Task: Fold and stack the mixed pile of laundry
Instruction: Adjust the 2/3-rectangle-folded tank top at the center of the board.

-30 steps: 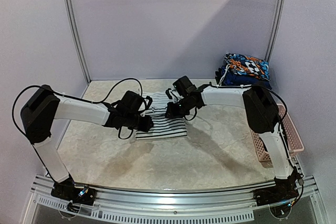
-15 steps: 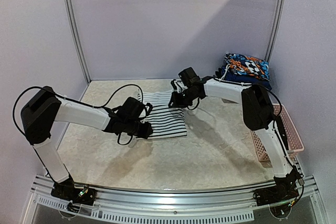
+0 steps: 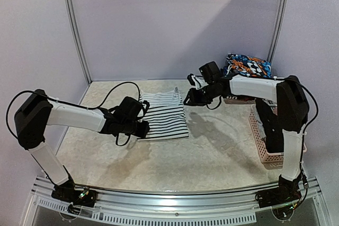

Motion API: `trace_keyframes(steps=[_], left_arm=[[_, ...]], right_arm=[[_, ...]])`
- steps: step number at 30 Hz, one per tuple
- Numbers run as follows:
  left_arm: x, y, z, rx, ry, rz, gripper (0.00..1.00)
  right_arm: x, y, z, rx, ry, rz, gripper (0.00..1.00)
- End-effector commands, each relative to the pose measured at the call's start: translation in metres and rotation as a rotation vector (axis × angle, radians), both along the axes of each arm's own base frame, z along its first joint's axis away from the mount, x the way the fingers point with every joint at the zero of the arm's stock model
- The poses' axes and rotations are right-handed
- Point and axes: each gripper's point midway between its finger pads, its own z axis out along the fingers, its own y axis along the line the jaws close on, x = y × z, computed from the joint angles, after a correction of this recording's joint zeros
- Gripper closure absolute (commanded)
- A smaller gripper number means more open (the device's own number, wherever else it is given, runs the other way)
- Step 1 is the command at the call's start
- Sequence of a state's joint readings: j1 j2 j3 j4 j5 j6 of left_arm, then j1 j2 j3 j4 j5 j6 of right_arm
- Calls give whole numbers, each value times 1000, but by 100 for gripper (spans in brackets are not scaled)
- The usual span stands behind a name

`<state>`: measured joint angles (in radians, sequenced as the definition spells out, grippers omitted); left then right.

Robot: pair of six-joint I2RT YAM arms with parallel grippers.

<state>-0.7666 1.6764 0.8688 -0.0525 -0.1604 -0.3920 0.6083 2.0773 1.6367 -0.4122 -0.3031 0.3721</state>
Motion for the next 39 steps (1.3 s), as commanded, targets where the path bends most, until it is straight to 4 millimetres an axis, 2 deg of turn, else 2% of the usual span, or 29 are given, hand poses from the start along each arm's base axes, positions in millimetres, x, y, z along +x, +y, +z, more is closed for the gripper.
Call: trace_keyframes(steps=[1, 8, 16, 26, 39], left_arm=[[5, 1, 4, 34, -29, 3, 77], [10, 2, -2, 45, -24, 13, 77], [10, 4, -11, 53, -9, 20, 78], [3, 9, -28, 62, 25, 31, 78], [-14, 19, -46, 65, 73, 42, 78]], right_arm=[[-23, 4, 6, 74, 16, 51, 75], [-53, 17, -14, 90, 77, 117, 76], [-70, 26, -41, 88, 139, 152, 78], [-88, 11, -84, 29, 225, 128, 80], [-107, -4, -110, -11, 292, 99, 83]])
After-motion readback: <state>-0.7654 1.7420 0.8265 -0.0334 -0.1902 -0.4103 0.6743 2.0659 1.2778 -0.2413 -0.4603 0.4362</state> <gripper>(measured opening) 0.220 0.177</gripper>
